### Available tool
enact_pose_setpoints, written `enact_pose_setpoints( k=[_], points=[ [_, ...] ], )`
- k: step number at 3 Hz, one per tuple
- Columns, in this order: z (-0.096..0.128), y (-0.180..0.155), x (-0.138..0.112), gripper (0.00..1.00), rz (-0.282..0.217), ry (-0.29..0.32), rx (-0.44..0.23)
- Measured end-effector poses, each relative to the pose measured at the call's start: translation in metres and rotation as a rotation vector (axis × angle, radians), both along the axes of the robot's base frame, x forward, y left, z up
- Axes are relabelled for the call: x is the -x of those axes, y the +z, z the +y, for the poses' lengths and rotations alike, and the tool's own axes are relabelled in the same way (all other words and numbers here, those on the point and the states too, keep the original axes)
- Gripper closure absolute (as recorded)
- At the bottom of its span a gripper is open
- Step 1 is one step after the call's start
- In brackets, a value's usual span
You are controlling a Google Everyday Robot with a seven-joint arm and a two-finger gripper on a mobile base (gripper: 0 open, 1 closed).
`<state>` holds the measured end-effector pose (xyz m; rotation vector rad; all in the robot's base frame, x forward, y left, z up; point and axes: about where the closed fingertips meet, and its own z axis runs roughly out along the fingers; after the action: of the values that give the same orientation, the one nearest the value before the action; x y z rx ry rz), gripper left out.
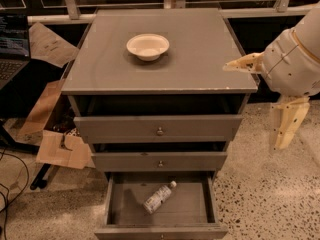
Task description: Pick blue plastic bottle from bottom drawer and place on counter
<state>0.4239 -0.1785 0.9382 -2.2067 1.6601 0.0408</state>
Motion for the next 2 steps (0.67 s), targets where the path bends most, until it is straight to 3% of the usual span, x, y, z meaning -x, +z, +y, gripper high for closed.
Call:
enact_pose_setpoints(
  k=[1, 2],
  points=[
    [0.0, 0.0, 0.0, 0.0, 0.0, 0.0, 0.0],
    [0.0061, -0.0044, 0.0067, 0.0, -0.002, 0.104, 0.018]
  ],
)
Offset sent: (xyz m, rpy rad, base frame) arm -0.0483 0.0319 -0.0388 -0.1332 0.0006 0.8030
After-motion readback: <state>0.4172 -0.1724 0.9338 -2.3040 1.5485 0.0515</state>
